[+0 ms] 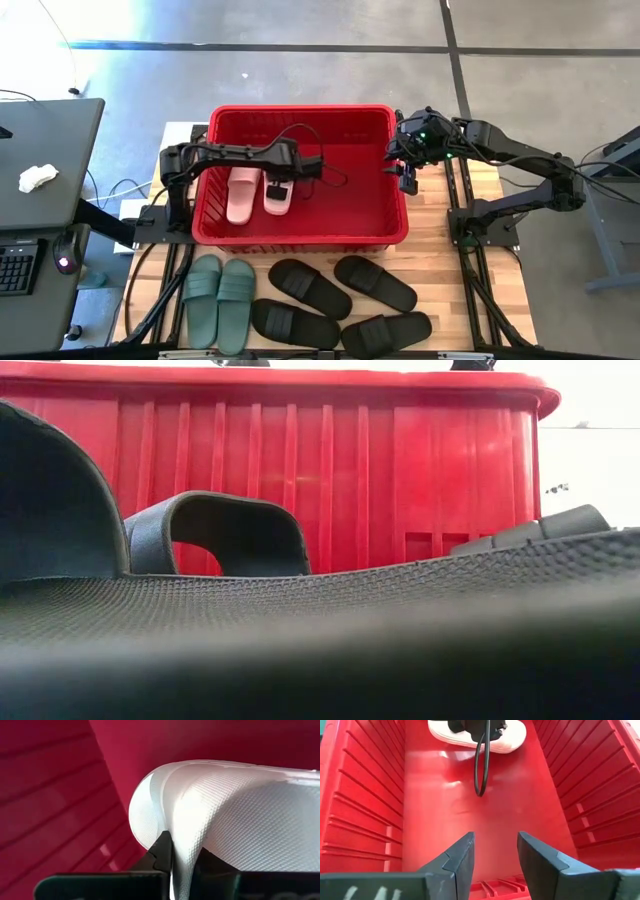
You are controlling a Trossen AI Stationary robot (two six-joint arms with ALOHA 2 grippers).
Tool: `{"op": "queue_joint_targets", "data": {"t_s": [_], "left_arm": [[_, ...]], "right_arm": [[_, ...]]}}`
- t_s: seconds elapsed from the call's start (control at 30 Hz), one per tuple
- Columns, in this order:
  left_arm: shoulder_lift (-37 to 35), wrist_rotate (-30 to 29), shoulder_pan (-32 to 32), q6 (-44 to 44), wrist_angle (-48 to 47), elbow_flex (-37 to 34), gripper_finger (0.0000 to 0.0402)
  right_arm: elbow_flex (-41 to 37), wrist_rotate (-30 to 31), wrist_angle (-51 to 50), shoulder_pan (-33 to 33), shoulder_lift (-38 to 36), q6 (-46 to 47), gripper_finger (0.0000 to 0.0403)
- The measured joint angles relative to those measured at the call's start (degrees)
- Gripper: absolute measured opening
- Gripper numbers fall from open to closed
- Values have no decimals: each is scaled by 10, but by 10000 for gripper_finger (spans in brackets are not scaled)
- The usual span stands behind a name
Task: Pick and place slides into bin
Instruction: Put the pink slide into the red bin
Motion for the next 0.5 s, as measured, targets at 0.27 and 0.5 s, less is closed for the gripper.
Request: {"op": "queue_joint_targets", "data": {"t_s": [0.27, 0.5], "left_arm": [[-2, -4, 5, -11, 64, -87, 4], [-1, -14, 7, -12, 102, -103, 13]], "right_arm": [[0, -2, 0, 0, 0, 0, 138], [0, -2, 0, 0, 0, 3, 138]]}}
